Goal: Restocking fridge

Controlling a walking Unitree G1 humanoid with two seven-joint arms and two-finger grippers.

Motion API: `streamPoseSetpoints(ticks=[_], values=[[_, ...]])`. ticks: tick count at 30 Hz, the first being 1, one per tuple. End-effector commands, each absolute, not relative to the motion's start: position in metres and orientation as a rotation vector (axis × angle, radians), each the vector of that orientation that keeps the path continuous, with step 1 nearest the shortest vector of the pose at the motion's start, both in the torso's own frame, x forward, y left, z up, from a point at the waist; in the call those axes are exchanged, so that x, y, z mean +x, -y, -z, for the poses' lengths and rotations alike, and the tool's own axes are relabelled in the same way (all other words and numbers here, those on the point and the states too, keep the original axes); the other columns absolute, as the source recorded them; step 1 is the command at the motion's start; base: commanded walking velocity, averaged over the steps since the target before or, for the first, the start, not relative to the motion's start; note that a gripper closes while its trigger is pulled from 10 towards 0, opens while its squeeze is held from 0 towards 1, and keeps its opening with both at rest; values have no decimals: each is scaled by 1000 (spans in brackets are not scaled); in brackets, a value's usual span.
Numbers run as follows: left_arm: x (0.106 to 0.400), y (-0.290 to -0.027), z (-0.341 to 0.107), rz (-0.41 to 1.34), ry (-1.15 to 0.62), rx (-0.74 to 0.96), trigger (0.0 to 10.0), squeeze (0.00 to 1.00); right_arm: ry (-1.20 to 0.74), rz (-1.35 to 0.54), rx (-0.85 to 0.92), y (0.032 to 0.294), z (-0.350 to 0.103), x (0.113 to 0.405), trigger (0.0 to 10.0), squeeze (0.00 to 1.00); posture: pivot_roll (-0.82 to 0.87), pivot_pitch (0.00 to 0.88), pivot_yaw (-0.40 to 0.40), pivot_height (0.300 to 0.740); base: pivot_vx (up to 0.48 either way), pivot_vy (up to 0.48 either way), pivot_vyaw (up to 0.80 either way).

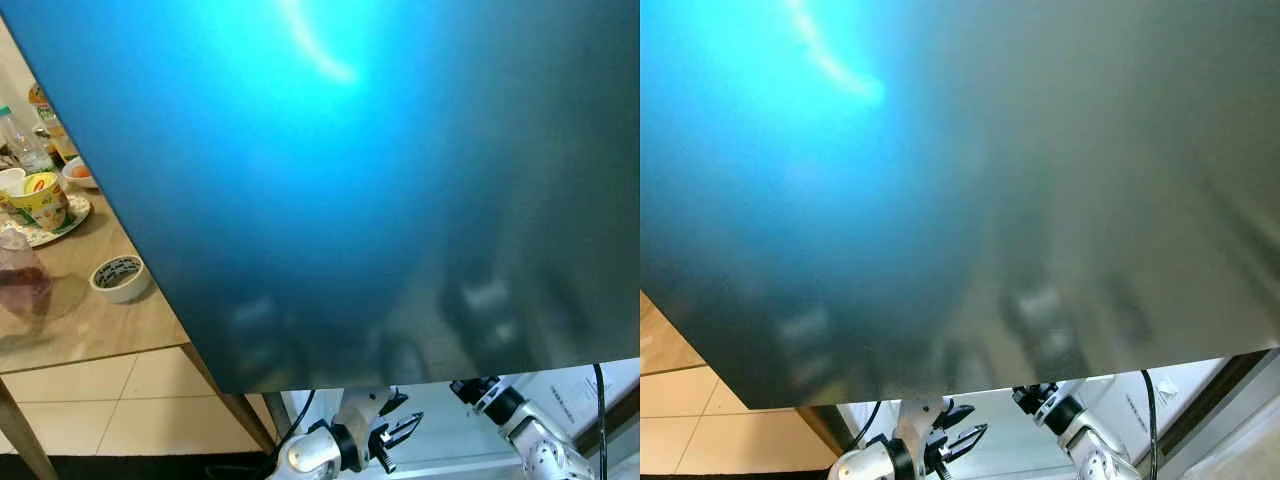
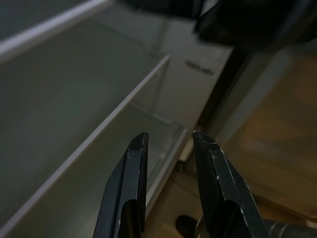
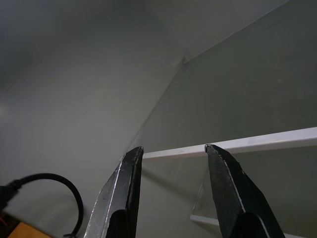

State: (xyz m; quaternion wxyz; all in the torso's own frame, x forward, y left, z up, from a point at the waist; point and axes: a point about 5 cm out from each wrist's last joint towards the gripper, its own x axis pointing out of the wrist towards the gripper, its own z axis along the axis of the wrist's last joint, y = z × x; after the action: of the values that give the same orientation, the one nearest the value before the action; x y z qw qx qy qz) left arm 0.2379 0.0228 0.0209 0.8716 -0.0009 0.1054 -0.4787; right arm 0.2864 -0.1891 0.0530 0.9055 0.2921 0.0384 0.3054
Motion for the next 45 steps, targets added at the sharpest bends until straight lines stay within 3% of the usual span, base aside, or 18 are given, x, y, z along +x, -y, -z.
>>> streamPoseSetpoints(ticks=[1, 13, 22, 36, 45], values=[[230, -22, -8, 971, -276, -12, 10000, 0, -134, -607, 586, 189, -42, 280, 10000, 0, -99, 50, 37, 740, 0, 0, 0], [214, -65, 39, 798, -536, 54, 10000, 0, -553, -491, 287, 182, 22, 247, 10000, 0, -101, 44, 33, 740, 0, 0, 0], [186, -106, 73, 610, -765, 60, 10000, 0, -808, -260, -7, 198, 59, 213, 10000, 0, -106, 32, 27, 740, 0, 0, 0], [145, -164, 98, 217, -988, -89, 10000, 0, -911, -42, -45, 222, 77, 179, 10000, 0, -99, 0, 20, 740, 0, 0, 0], [122, -184, 106, 68, -1071, -152, 10000, 0, -970, 32, -29, 231, 84, 160, 10000, 0, -96, 1, 19, 740, -27, 0, 0]])
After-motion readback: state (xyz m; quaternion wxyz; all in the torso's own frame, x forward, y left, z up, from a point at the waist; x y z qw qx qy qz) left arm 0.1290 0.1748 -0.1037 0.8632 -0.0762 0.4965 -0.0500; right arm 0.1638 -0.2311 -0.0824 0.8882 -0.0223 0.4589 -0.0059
